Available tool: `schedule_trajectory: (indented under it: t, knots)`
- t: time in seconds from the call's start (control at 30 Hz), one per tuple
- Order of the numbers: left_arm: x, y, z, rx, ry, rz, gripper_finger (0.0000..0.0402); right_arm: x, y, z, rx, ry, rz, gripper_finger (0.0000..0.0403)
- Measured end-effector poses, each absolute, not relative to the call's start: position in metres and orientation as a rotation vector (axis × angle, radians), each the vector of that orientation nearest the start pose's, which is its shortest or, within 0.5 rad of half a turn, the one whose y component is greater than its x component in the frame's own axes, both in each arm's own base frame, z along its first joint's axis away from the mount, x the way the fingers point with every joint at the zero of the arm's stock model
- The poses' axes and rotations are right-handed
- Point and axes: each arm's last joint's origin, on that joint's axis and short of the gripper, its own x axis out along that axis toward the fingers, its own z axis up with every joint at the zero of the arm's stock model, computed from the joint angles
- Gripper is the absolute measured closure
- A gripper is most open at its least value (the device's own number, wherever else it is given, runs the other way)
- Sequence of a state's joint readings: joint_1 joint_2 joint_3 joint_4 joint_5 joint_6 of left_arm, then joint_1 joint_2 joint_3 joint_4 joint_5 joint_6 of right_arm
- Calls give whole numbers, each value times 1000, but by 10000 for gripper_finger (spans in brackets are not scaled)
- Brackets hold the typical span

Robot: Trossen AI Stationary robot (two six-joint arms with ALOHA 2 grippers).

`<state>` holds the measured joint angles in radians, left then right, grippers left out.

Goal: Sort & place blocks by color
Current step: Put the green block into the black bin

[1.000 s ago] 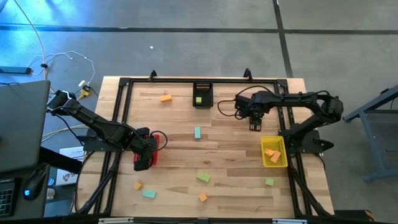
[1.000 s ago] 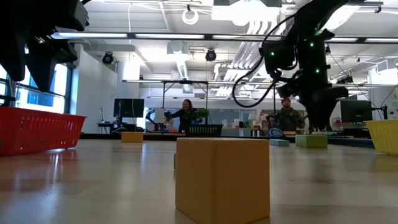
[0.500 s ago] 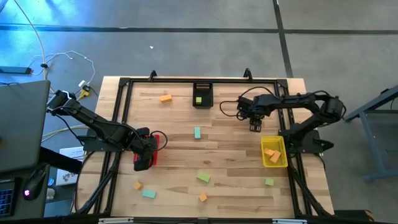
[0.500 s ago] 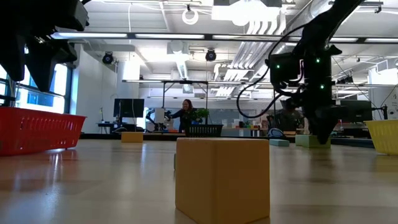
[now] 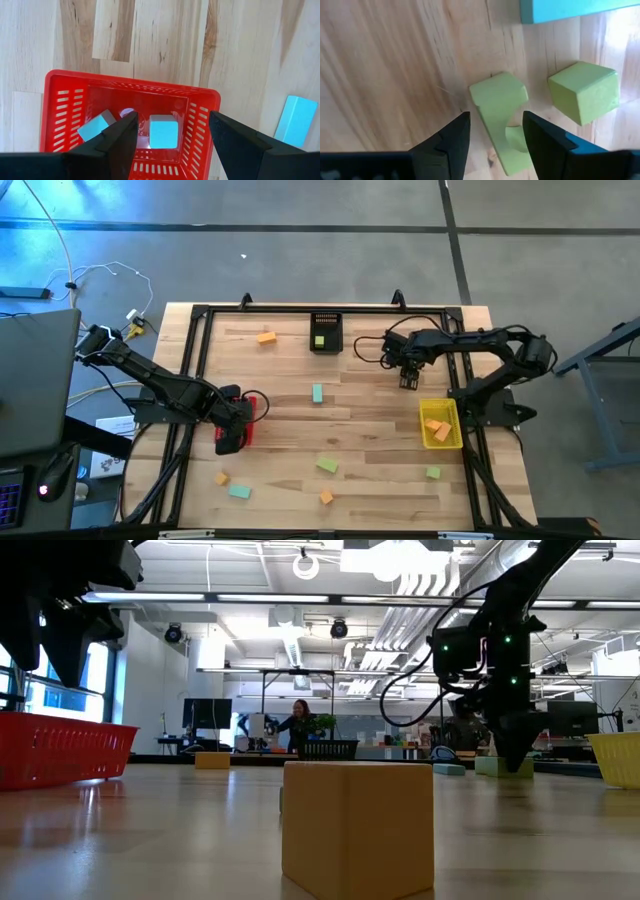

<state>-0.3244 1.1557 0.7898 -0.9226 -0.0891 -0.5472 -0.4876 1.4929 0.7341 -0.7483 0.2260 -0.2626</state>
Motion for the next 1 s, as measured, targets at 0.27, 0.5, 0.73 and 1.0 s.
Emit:
schedule_trajectory:
  t: [0.27, 0.5, 0.73, 1.0]
  knots:
    - [182, -58, 221, -206, 1269, 147, 174, 194, -114, 144, 32, 1579, -353, 279]
    - [182, -58, 221, -206, 1269, 147, 174, 198, -116, 126, 82, 1669, -288, 345]
    - [182, -58, 221, -193, 1264, 137, 174, 207, -121, 134, 105, 1677, -307, 377]
    - [183, -56, 221, -102, 1228, 186, 174, 235, -136, 168, 164, 1519, -406, 377]
